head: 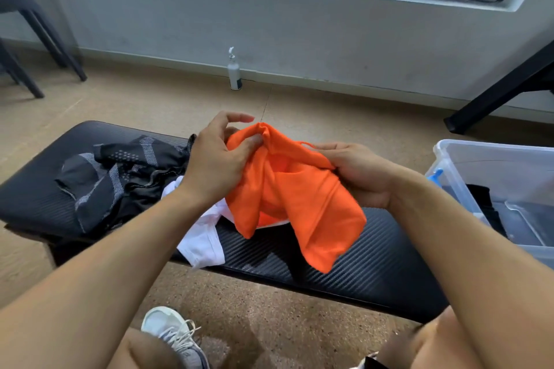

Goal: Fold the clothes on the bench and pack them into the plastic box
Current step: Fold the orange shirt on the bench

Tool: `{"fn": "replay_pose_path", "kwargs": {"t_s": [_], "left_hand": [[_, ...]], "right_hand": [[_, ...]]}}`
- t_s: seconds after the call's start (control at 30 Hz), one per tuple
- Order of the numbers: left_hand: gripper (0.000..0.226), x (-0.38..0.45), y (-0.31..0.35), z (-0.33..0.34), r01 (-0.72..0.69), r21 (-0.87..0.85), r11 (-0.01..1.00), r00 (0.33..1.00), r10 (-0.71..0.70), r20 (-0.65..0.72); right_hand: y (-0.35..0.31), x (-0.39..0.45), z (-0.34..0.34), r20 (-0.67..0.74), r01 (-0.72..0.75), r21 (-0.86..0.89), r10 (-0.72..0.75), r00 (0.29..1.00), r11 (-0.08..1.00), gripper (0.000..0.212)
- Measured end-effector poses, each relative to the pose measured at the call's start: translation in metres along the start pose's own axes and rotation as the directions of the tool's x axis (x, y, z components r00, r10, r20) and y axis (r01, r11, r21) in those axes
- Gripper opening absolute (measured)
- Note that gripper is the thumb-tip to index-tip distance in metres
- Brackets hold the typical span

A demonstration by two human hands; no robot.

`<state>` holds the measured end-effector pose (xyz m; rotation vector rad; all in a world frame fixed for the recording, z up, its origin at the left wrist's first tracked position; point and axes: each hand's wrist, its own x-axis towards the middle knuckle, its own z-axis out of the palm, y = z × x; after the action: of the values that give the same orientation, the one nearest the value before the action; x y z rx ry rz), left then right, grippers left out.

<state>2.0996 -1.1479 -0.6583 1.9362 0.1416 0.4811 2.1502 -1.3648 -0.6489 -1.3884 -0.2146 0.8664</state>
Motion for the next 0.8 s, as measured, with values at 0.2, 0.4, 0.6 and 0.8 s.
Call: {"fn": "replay_pose_path", "kwargs": {"t_s": [0.2, 0.4, 0.6, 0.8], "left_hand": [[0.014, 0.007, -0.014, -0.008, -0.013, 0.265, 0.964, 0.996, -0.012, 0.093], [0.042, -0.007, 0.003, -0.004, -0.116, 0.214, 0.970, 0.946, 0.042, 0.322], [0.016, -0.023, 0.013, 0.012, -0.286, 0.196, 0.938, 0.925, 0.217, 0.311], [0.013, -0.015, 0.011, 0.014, -0.096, -0.014, 0.995, 0.977, 0.097, 0.192]], "right_hand": [[0.011, 0.017, -0.021, -0.525, 0.091, -0.592, -0.469, 0.710, 0.801, 0.040], [-0.002, 0.009, -0.001, -0.381, 0.298, -0.425, -0.468, 0.798, 0.855, 0.039], [-0.003, 0.003, 0.012, -0.185, 0.328, -0.311, -0.395, 0.900, 0.892, 0.049], [0.002, -0.001, 0.006, -0.052, 0.160, -0.541, -0.223, 0.974, 0.826, 0.063]]}}
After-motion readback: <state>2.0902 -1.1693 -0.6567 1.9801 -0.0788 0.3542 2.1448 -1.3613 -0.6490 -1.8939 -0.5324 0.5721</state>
